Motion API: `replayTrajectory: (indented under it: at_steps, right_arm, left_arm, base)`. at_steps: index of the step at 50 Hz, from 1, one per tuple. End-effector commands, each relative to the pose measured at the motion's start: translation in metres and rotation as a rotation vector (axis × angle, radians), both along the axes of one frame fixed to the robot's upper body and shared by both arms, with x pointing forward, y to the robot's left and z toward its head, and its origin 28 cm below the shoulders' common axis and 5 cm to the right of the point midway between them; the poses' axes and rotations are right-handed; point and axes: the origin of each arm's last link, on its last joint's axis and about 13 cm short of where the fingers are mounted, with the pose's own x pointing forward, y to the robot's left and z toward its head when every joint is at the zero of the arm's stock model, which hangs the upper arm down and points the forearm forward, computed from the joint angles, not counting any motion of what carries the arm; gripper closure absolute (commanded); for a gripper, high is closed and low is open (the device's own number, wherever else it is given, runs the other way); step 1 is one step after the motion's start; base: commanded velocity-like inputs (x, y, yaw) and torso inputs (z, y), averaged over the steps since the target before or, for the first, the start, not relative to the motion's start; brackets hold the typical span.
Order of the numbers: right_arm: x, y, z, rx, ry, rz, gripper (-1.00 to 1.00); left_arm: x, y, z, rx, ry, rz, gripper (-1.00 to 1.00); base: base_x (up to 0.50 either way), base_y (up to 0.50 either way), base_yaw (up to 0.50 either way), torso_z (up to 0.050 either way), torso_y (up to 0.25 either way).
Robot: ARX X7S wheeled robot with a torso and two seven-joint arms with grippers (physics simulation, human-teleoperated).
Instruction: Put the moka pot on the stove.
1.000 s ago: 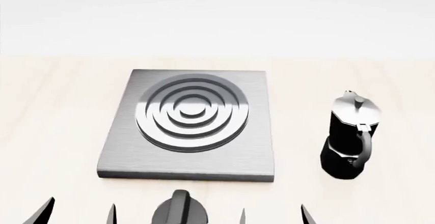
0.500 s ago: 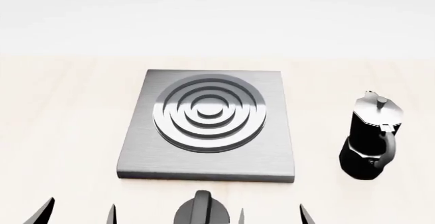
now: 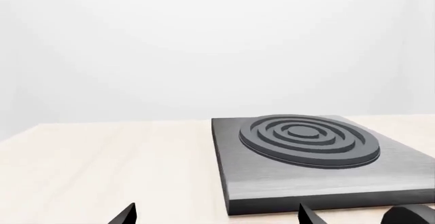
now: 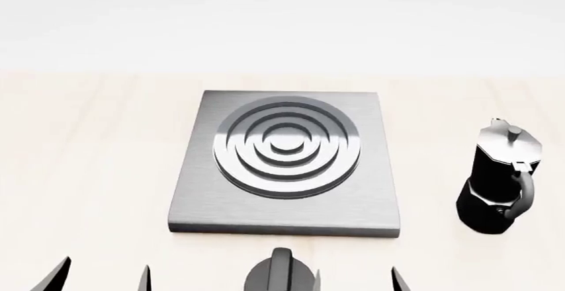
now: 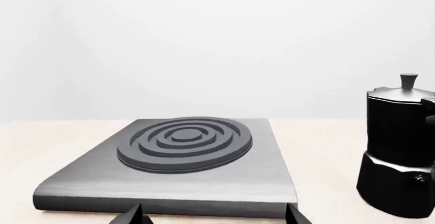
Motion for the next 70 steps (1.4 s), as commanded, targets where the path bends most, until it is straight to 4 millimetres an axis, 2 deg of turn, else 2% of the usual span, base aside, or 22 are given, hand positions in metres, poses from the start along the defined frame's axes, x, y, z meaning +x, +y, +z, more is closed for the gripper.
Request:
replayTrajectory:
  at_steps: [1, 9, 14, 25, 33, 40, 49, 70]
  right_arm:
    - [0.000, 0.000, 0.000, 0.025, 0.009, -0.002, -1.00]
    - [-0.001, 0.000, -0.001, 0.021, 0.042, 0.000, -1.00]
    - [-0.001, 0.001, 0.000, 0.022, 0.012, 0.013, -1.00]
    - [0.011, 0.000, 0.008, 0.020, 0.016, 0.030, -1.00]
    - [0.036, -0.015, 0.036, 0.000, -0.001, 0.003, -1.00]
    - [0.046, -0.022, 0.051, -0.046, -0.009, -0.031, -1.00]
    - [0.047, -0.034, 0.078, -0.083, -0.055, -0.100, -1.00]
    - [0.049, -0.061, 0.112, -0.139, -0.107, -0.248, -1.00]
  left_arm:
    - [0.000, 0.000, 0.000, 0.000, 0.003, -0.001, -1.00]
    - [-0.001, 0.000, -0.001, 0.025, 0.037, 0.012, -1.00]
    - [0.000, 0.000, 0.000, -0.003, -0.008, 0.000, -1.00]
    - [0.000, 0.000, 0.000, -0.004, -0.006, 0.004, -1.00]
    - [0.000, 0.000, 0.000, -0.007, -0.006, 0.000, -1.00]
    - [0.000, 0.000, 0.000, -0.010, -0.005, 0.002, -1.00]
    - [0.000, 0.000, 0.000, -0.012, 0.003, 0.002, -1.00]
    - [0.000, 0.000, 0.000, -0.011, 0.006, 0.002, -1.00]
  base:
    - [0.00, 0.00, 0.00, 0.000, 0.000]
    - [0.00, 0.00, 0.00, 0.000, 0.000]
    - [0.00, 0.00, 0.00, 0.000, 0.000]
    - [0.00, 0.00, 0.00, 0.000, 0.000]
    - [0.00, 0.00, 0.00, 0.000, 0.000]
    - [0.00, 0.00, 0.00, 0.000, 0.000]
    - [0.00, 0.00, 0.00, 0.000, 0.000]
    - [0.00, 0.00, 0.00, 0.000, 0.000]
